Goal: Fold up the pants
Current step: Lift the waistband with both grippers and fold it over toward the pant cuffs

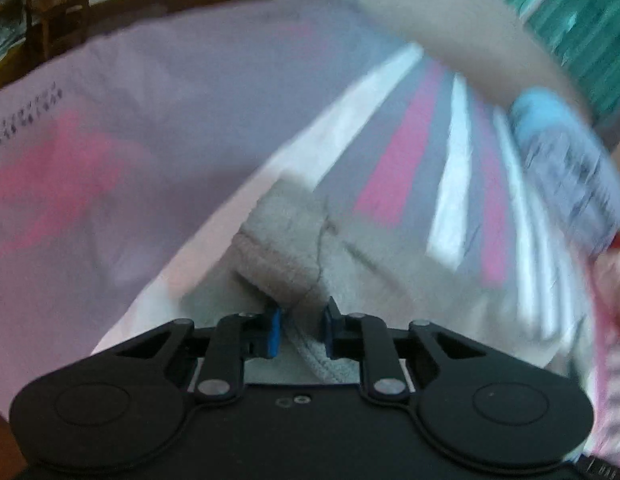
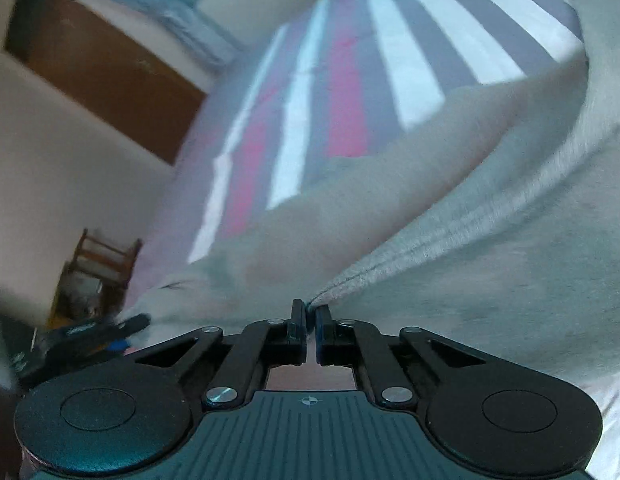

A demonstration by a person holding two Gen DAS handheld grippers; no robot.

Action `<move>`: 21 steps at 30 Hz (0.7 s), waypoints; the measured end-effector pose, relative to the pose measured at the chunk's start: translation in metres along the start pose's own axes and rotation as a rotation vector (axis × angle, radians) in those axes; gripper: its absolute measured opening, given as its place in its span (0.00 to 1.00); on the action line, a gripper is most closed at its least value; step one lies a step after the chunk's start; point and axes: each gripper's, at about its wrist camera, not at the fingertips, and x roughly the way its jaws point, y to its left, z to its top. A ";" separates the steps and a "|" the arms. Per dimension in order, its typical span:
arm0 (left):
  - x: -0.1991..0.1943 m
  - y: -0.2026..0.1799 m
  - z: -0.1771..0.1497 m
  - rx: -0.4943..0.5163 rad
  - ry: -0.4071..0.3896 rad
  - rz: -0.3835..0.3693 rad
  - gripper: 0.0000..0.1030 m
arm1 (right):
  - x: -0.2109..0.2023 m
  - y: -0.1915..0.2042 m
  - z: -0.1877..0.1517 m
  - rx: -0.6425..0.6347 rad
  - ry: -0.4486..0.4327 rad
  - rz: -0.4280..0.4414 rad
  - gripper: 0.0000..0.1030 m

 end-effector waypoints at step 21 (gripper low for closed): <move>-0.041 -0.014 -0.030 0.007 -0.008 -0.046 0.56 | 0.029 -0.033 -0.034 0.016 0.123 -0.088 0.22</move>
